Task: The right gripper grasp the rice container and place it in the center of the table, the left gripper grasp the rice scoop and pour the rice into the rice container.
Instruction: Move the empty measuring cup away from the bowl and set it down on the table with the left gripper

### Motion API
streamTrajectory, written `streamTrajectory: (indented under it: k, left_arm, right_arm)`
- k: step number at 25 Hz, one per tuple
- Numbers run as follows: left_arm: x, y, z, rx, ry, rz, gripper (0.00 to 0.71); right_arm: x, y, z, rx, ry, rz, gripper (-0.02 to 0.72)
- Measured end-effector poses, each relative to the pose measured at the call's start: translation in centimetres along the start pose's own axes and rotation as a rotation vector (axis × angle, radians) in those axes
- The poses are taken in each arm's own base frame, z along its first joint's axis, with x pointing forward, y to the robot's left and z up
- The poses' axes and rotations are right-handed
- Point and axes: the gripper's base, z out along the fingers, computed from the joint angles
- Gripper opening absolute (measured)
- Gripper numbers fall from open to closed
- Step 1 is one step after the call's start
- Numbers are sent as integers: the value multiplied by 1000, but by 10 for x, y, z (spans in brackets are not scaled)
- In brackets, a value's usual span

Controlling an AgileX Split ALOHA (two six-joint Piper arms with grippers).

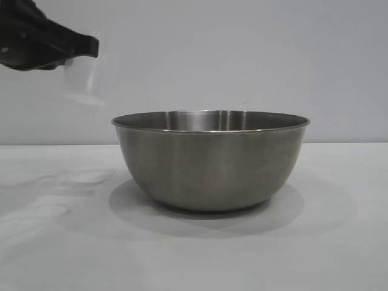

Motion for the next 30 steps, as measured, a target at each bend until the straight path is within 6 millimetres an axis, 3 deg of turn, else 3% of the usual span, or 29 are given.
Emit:
streamTrajectory:
  k: [9,30]
  left_arm:
    - [46,0,4,-24,141,33,0]
    - [80,6,-10,-48,265,35,0]
  right_arm:
    - [0,0,0,0,0,0,524]
    - [0,0,0,0,0,0,524]
